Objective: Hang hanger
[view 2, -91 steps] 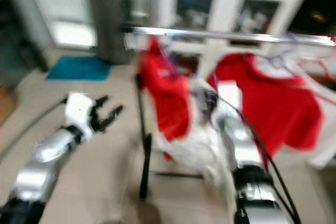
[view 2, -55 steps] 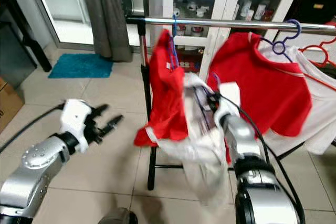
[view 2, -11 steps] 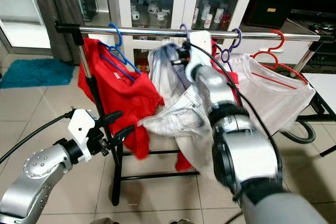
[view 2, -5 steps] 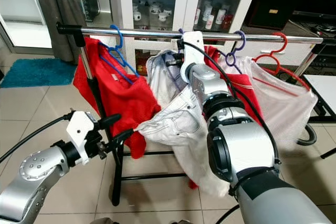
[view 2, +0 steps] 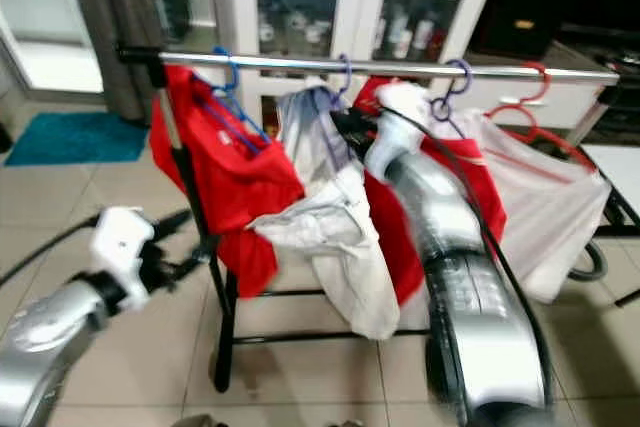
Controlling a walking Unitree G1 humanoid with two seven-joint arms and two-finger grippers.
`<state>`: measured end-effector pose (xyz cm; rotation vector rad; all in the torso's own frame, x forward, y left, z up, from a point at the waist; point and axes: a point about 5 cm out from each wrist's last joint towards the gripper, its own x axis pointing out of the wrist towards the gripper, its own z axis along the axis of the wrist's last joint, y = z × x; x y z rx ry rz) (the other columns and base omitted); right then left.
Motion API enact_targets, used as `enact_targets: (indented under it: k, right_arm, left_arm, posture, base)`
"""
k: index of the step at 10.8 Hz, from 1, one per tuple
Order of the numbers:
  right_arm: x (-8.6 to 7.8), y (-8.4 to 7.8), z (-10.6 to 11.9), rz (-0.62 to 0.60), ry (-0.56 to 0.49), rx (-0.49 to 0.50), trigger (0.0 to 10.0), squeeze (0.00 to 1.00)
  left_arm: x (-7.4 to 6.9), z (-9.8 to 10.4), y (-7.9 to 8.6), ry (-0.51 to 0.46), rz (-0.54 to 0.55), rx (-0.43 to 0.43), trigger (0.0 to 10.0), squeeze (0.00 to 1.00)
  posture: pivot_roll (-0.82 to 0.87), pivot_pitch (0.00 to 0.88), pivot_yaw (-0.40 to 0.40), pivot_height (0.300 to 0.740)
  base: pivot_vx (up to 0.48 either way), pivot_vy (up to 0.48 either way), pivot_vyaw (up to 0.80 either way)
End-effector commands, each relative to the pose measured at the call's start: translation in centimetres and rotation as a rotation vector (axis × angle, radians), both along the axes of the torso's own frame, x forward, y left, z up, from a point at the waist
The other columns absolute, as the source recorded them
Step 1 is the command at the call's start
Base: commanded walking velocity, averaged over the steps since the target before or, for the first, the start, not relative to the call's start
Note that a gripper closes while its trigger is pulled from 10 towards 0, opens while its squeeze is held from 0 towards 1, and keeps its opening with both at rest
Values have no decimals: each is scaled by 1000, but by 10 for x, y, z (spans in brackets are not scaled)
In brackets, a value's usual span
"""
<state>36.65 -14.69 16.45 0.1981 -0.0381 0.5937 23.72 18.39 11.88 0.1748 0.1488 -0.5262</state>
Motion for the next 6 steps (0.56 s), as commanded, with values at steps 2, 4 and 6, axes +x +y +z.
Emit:
enact_targets:
  k: [2,4,6]
  right_arm:
    - [-33,-7,24,51,-155,64,10000,1000]
    - [-73,5,-11,-8,-32,25,10000,1000]
    - [-88,12,-34,-64,79,10,10000,1000]
  left_arm:
    - [2,18,-2,-101,56,-44,10000,0]
    - [7,22,-3,-134,130,-59,10000,0]
    - [10,23,-8,-139,165,-64,10000,0]
  posture:
    - [122,0,-36,740]
    - [121,0,-50,740]
    - [125,0,-57,740]
  base:
    - [0,0,0]
    - [0,240,0]
    - [0,217,0]
